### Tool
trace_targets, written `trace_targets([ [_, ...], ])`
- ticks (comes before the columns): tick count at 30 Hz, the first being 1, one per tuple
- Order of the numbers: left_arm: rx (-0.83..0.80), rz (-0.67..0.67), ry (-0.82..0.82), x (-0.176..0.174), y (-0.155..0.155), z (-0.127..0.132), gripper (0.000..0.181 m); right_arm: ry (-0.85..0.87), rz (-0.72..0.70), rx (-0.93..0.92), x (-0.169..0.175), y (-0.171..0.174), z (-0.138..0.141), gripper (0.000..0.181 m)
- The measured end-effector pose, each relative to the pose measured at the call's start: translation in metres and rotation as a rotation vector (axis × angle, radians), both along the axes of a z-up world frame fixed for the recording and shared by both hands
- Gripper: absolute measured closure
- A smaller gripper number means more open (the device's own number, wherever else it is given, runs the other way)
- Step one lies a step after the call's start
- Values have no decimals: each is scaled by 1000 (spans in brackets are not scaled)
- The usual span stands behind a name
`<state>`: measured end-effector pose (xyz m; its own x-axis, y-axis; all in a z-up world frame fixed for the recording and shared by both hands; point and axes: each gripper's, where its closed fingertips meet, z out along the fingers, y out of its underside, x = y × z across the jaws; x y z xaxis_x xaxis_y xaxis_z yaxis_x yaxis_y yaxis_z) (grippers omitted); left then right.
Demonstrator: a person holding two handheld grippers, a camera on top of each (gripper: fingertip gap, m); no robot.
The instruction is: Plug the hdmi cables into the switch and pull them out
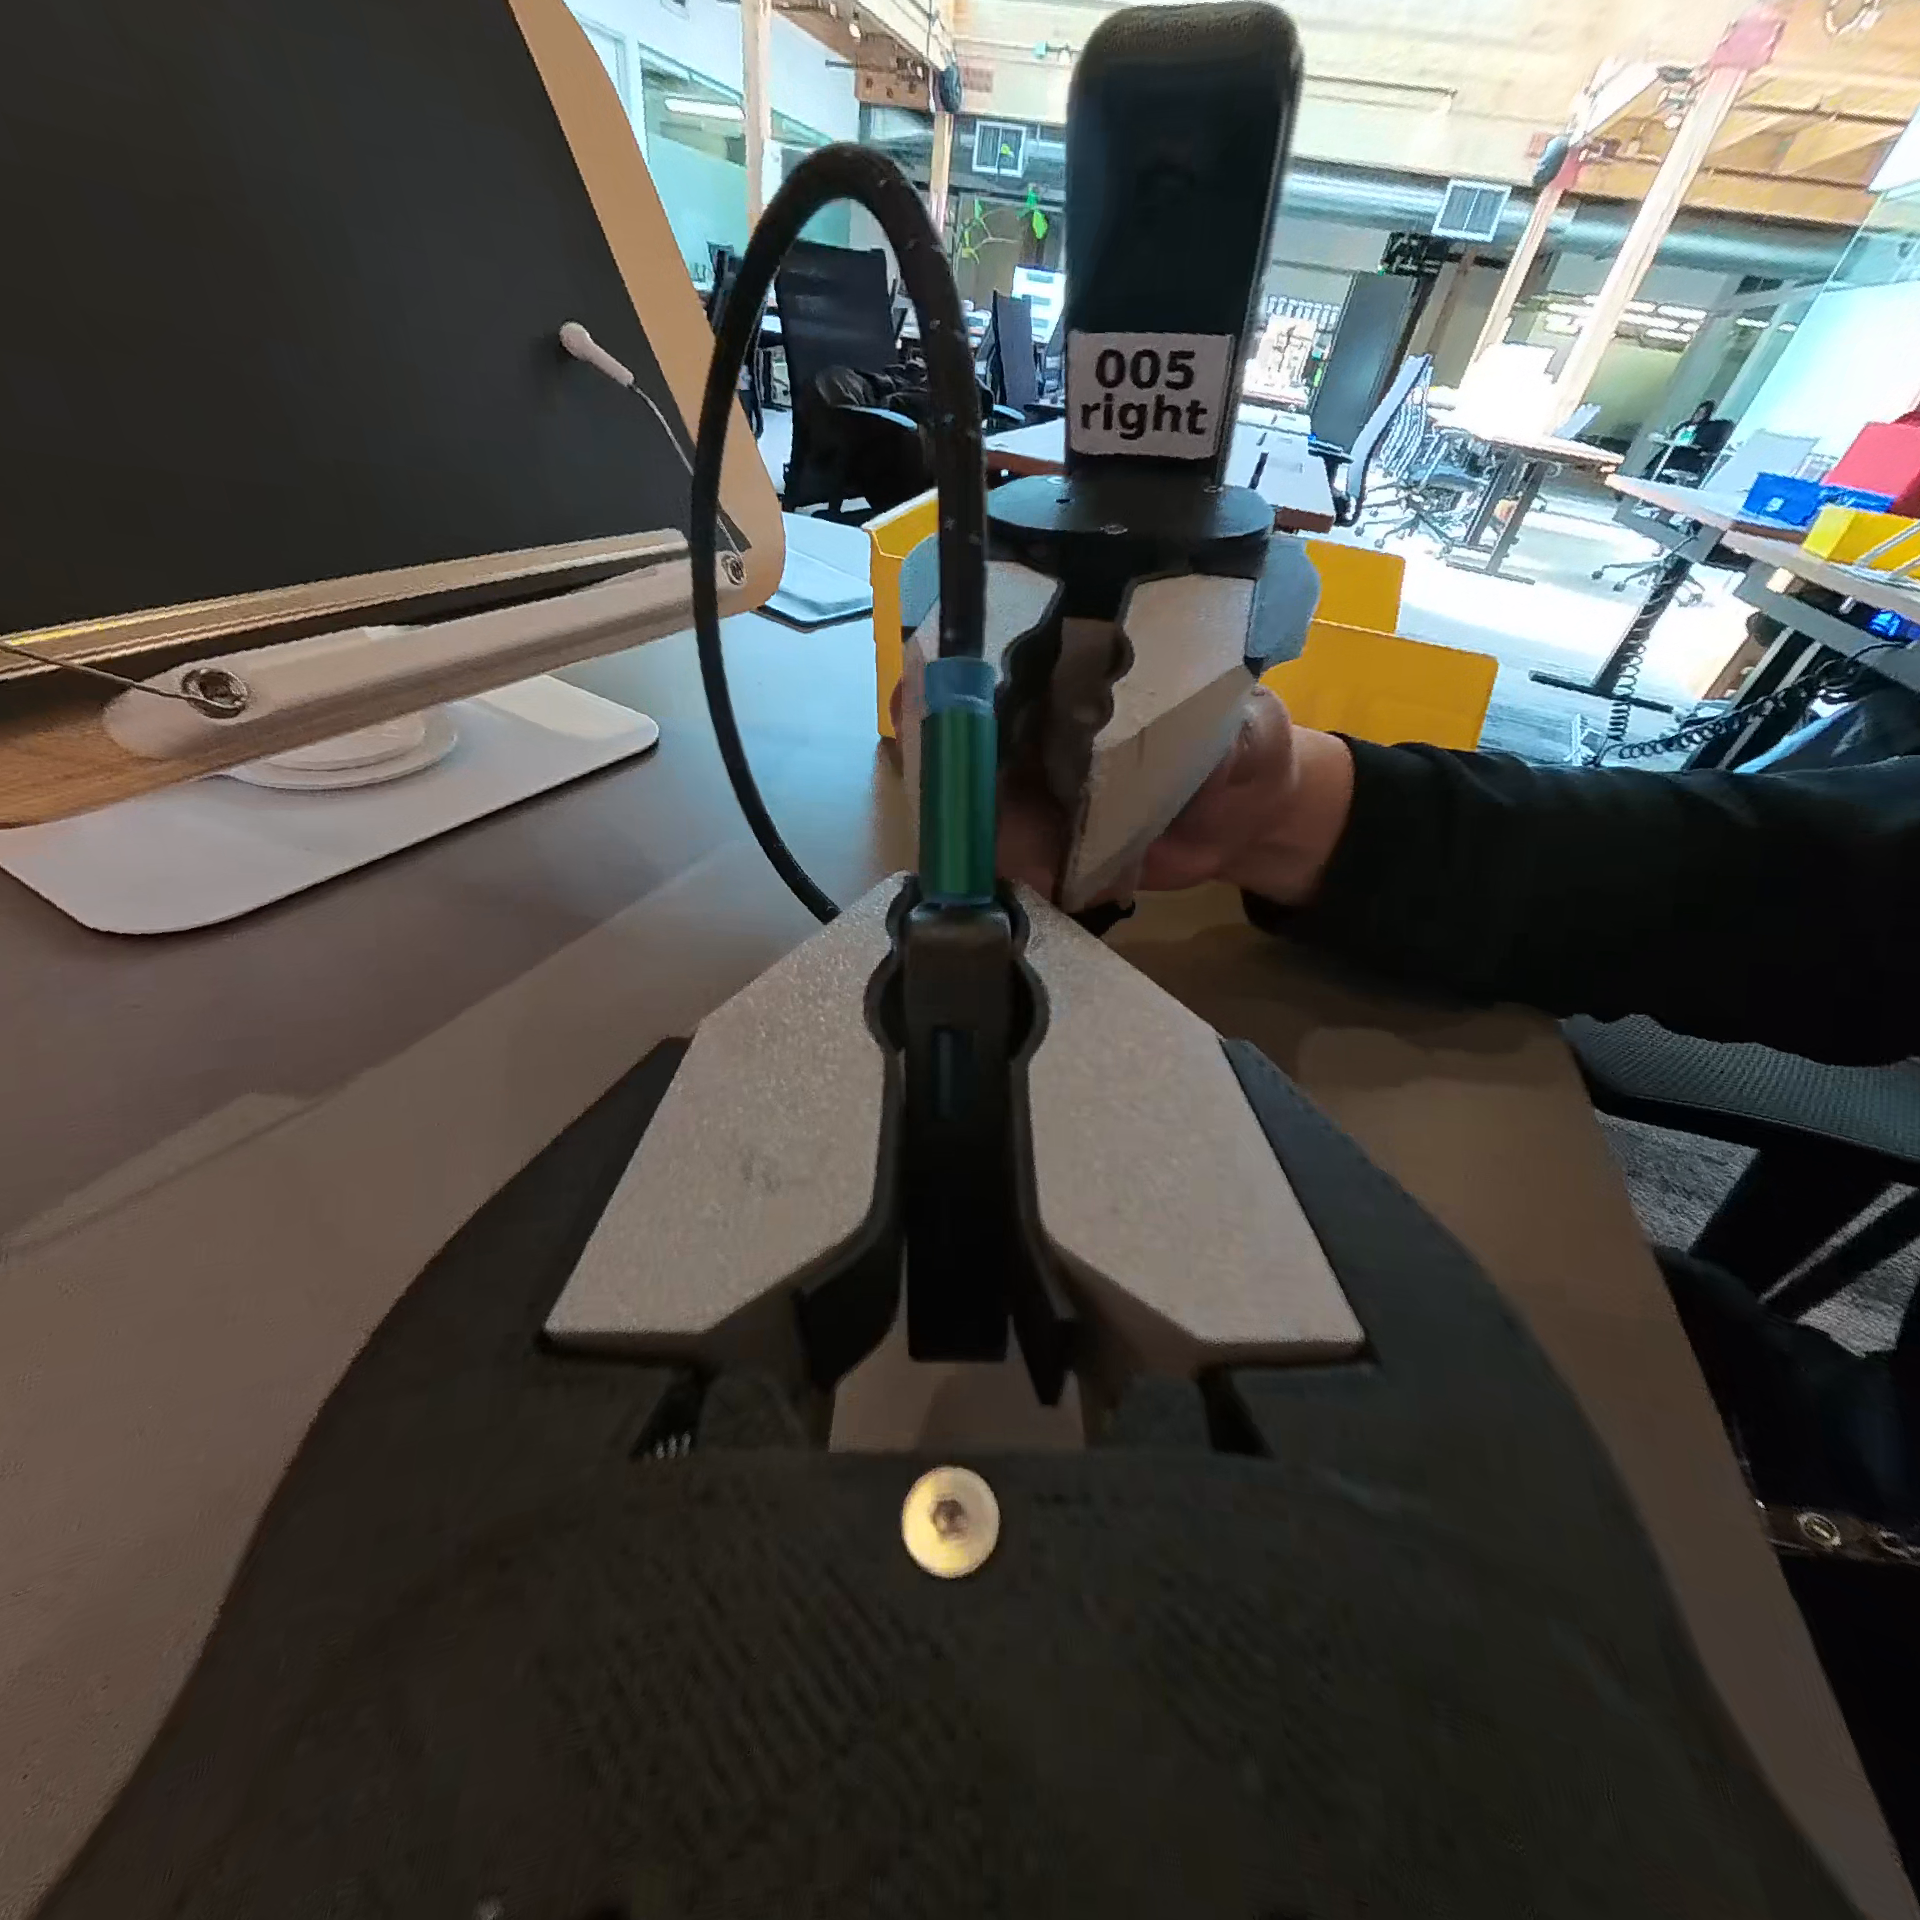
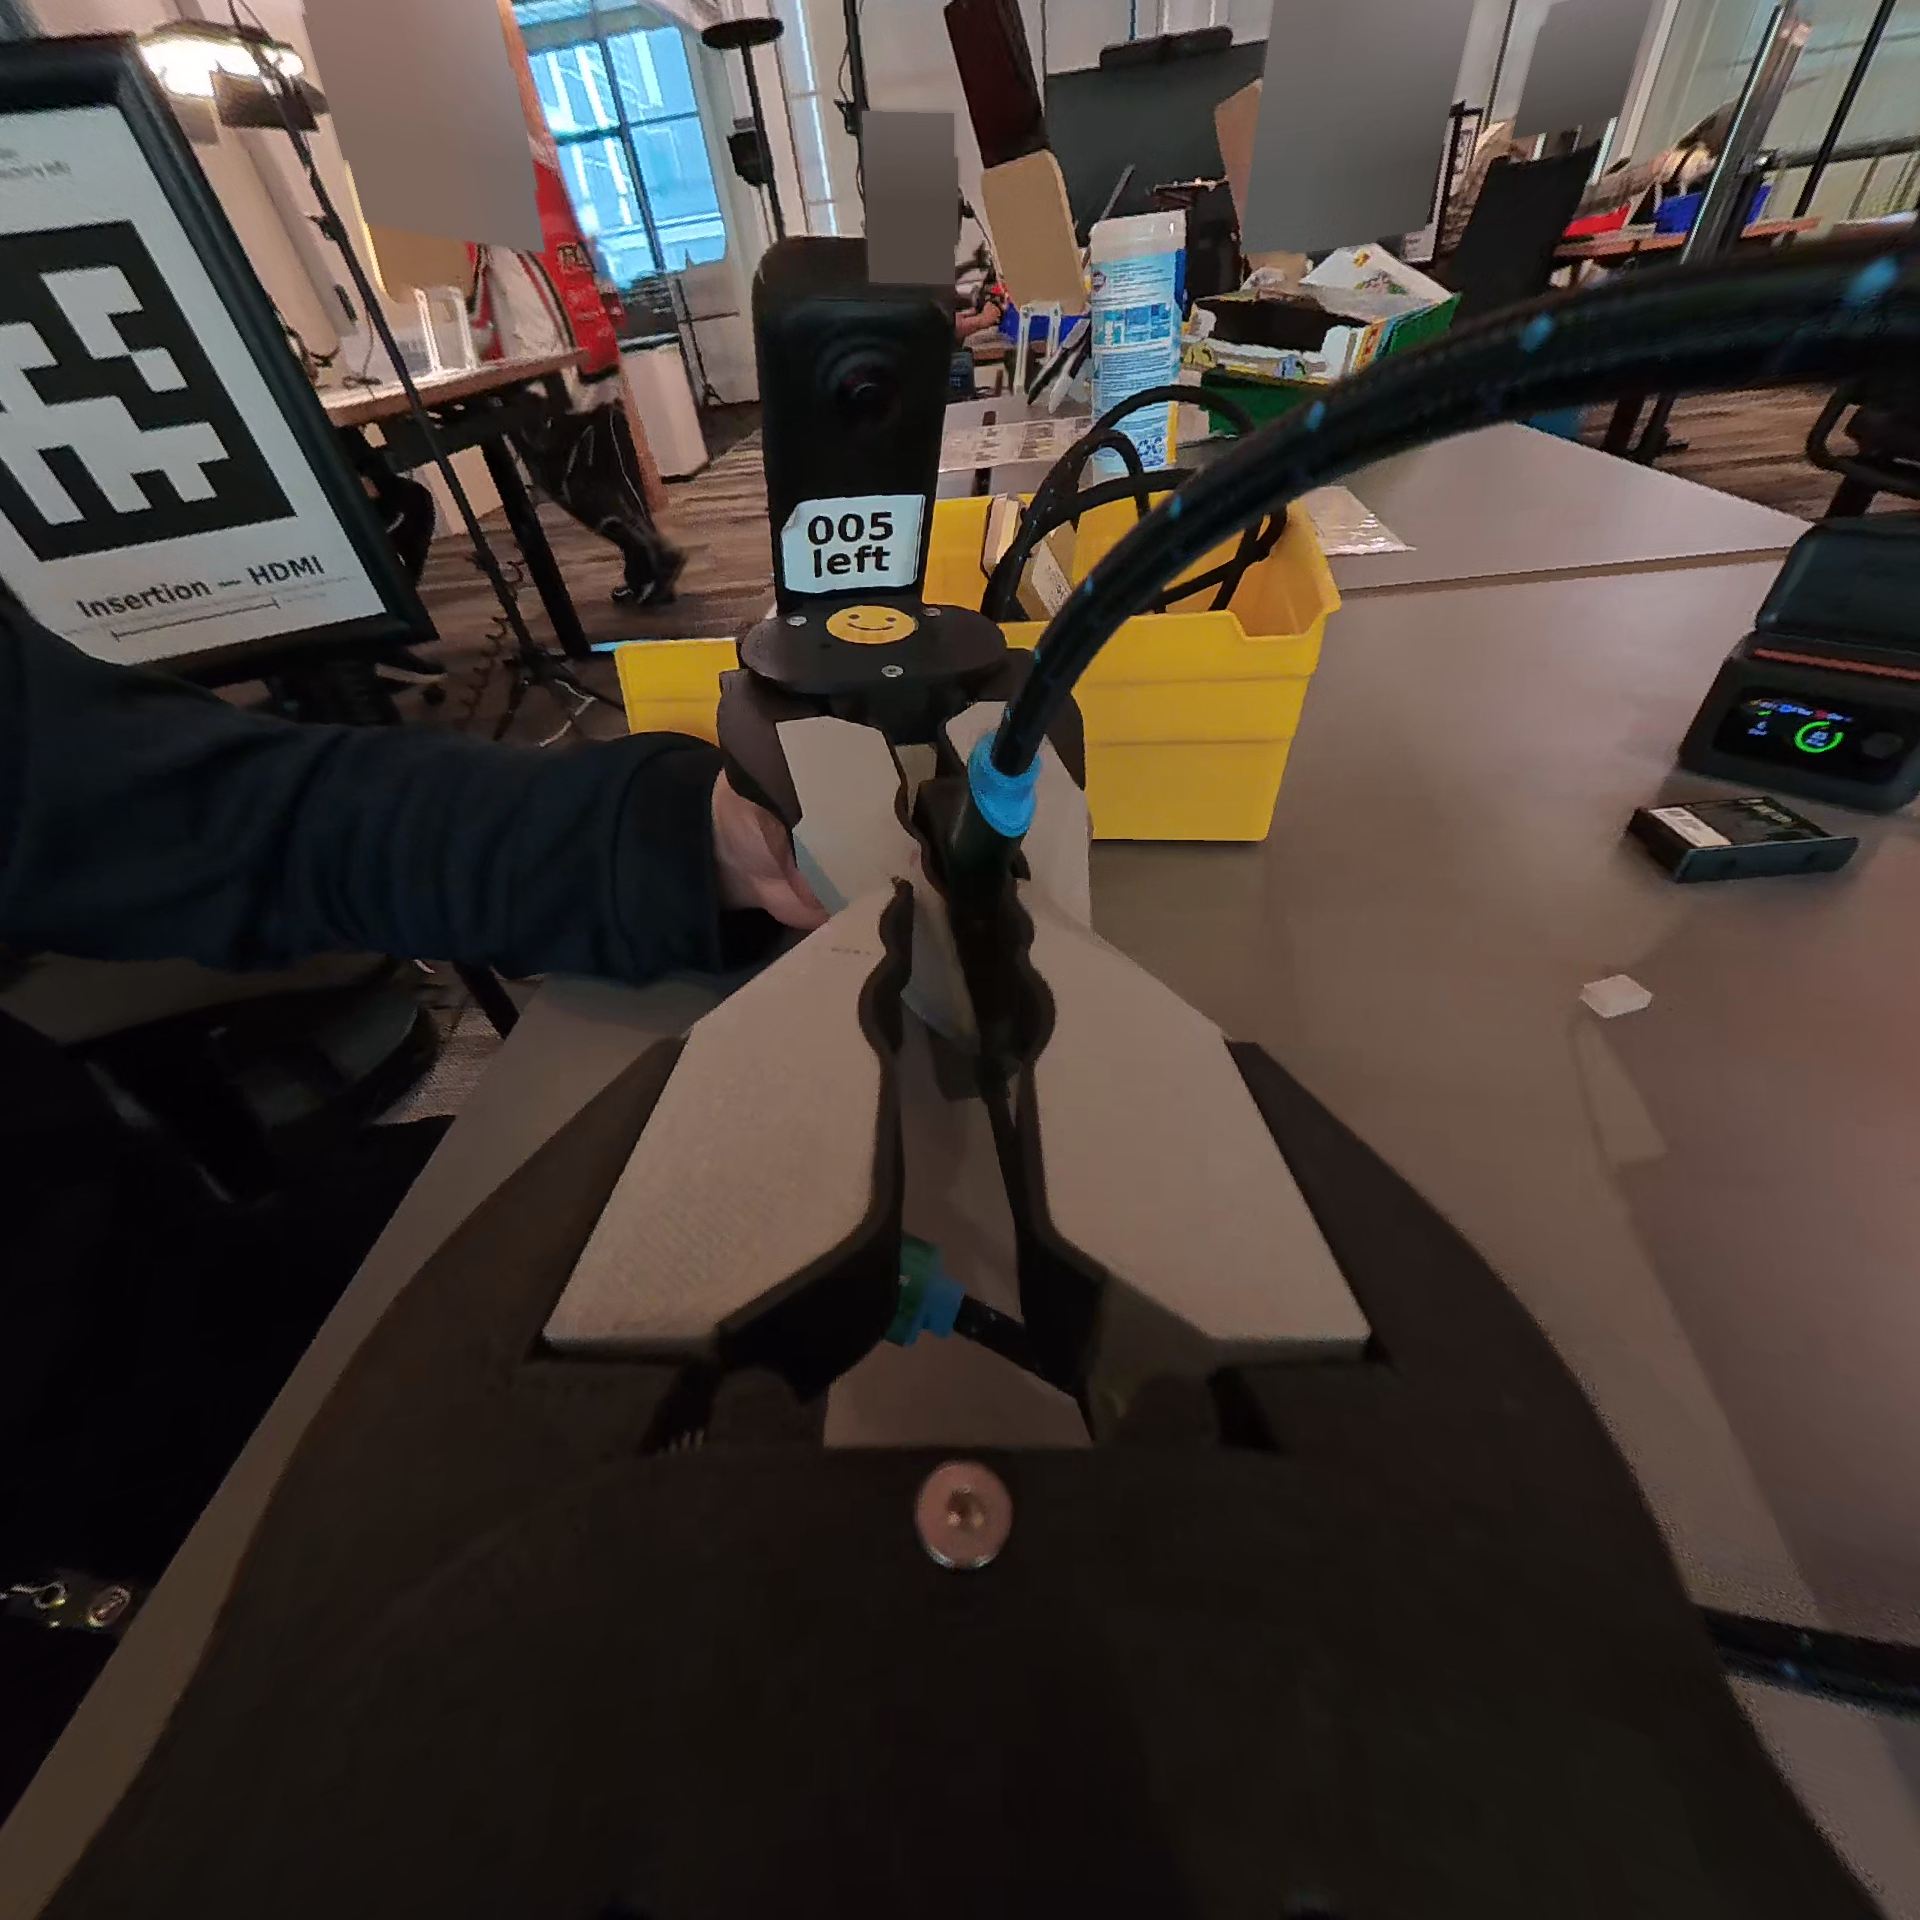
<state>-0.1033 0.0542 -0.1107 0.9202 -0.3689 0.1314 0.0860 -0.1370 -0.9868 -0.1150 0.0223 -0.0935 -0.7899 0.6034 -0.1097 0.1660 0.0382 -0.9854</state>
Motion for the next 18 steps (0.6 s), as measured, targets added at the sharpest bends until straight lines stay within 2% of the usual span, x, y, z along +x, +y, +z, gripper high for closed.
trace_targets([
  [7,5,-44,-2,9,-1,1,170,-26,44,-107,2,5,7,177],
  [18,-24,-18,-10,5,3,-6,170,10,-19,12,-3,4,-4,175],
])
